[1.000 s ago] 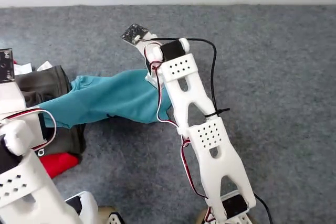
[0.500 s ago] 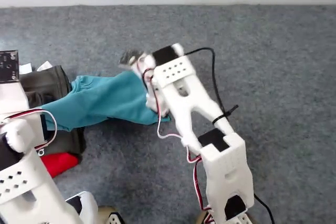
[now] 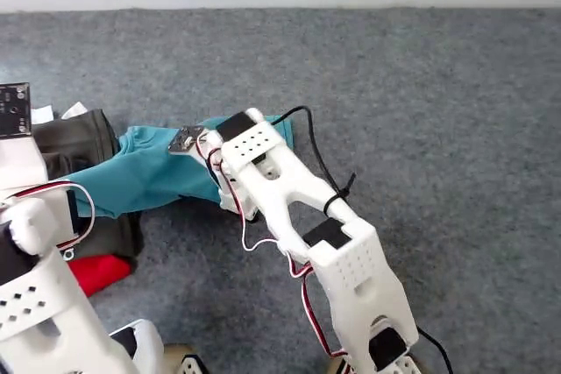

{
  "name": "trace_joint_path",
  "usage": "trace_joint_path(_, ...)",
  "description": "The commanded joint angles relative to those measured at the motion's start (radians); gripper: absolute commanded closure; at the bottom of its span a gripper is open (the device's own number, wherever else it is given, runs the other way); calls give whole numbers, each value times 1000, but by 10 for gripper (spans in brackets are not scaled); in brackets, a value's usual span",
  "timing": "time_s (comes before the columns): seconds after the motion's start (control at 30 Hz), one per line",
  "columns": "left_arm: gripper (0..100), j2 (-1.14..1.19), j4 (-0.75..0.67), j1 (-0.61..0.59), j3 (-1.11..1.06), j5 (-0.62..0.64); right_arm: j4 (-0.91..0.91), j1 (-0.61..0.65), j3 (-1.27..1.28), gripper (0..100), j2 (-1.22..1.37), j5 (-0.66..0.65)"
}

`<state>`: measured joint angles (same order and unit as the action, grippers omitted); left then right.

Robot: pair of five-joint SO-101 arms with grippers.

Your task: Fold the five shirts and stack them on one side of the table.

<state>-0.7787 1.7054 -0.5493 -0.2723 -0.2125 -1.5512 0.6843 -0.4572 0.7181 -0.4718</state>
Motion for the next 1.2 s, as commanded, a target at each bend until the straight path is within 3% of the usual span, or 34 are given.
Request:
trace_joint_path(0.0, 983, 3, -12, -8, 2, -8, 65, 2, -3, 742, 2, -5)
trace_joint_path(0.2, 983, 2, -12, -8, 2, -8, 116, 1, -3, 757, 16, -5)
trace_joint_path(0.4, 983, 2, -11, -8, 2, -8, 186, -12, -3, 924, 30, -11)
trace_joint_path(0.5, 983, 2, -11, -8, 2, -8, 189, -39, -21, 955, 48, -11)
trace_joint_path(0.77, 983, -3, -11, -8, 2, -8, -16, -125, -164, 991, 24, -18)
trace_joint_path(0.97, 983, -5, -14, -3, 30, -9, -236, -179, -336, 991, -94, -106)
trace_joint_path(1.17, 983, -2, -20, -3, 211, -9, -245, -251, -354, 991, -329, -176)
